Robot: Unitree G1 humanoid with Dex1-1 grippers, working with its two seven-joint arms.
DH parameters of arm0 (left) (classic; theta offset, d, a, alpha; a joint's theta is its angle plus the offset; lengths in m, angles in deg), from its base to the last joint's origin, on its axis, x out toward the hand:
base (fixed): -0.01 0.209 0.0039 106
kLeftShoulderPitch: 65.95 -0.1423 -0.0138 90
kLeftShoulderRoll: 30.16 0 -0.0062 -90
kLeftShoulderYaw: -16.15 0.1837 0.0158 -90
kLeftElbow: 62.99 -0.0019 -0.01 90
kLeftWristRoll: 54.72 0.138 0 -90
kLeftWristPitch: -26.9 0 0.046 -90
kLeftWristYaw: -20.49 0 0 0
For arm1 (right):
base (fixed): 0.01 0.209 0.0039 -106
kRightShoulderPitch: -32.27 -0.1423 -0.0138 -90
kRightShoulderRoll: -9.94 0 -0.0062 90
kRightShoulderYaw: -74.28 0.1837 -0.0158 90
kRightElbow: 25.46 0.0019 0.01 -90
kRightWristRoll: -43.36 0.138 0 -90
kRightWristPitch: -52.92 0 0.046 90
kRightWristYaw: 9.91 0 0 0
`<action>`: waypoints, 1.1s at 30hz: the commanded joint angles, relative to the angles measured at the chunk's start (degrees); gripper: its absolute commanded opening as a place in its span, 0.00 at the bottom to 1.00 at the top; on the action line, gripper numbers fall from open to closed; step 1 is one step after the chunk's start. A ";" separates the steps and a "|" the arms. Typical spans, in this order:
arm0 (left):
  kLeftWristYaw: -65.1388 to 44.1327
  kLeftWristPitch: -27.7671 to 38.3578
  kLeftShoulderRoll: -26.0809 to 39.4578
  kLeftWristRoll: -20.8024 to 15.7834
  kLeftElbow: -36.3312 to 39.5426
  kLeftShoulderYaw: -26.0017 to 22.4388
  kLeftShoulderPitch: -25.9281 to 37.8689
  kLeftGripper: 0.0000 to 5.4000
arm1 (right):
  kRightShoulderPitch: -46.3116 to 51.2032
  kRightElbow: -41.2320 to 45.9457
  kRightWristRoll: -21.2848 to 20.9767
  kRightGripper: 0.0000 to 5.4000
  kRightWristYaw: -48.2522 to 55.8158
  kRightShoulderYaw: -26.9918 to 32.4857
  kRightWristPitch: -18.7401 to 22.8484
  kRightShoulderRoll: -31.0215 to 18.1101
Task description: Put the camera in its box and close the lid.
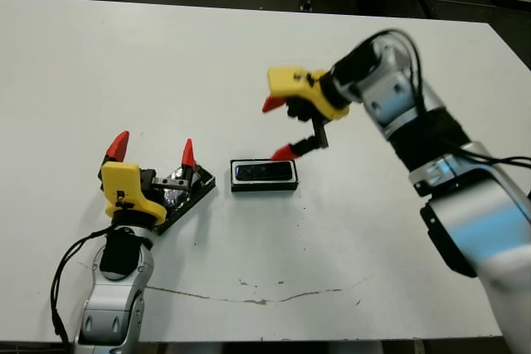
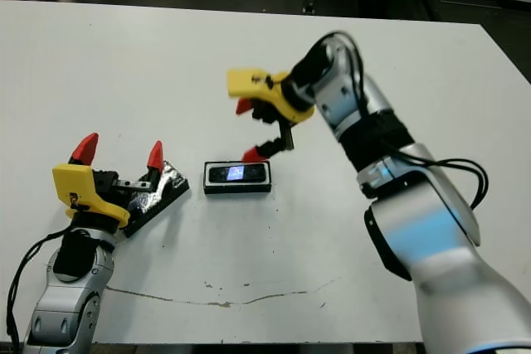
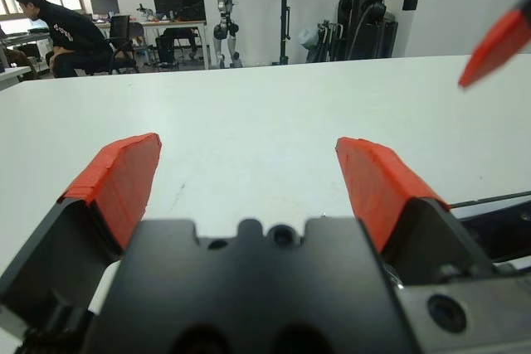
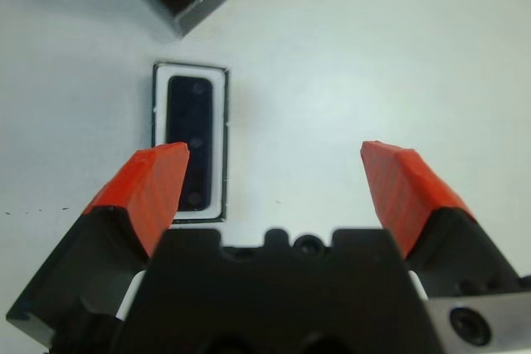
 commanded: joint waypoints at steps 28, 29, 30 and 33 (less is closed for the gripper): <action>-0.18 -0.12 0.34 -0.21 -0.75 -0.05 0.01 1.00 | 45.30 45.00 7.27 0.34 -44.99 15.82 -14.09 -2.18; -0.14 0.04 0.36 -0.10 -0.85 -0.04 0.01 1.00 | 46.28 45.85 7.01 0.30 -45.61 15.55 -14.32 -2.15; -0.14 0.14 0.42 0.01 -0.92 -0.02 0.01 1.00 | 47.09 46.70 6.75 0.27 -46.16 15.29 -14.33 -2.16; -0.04 -0.20 0.40 0.05 -0.73 -0.01 -0.05 1.00 | 49.38 50.23 5.53 0.18 -47.47 14.42 -12.89 -2.62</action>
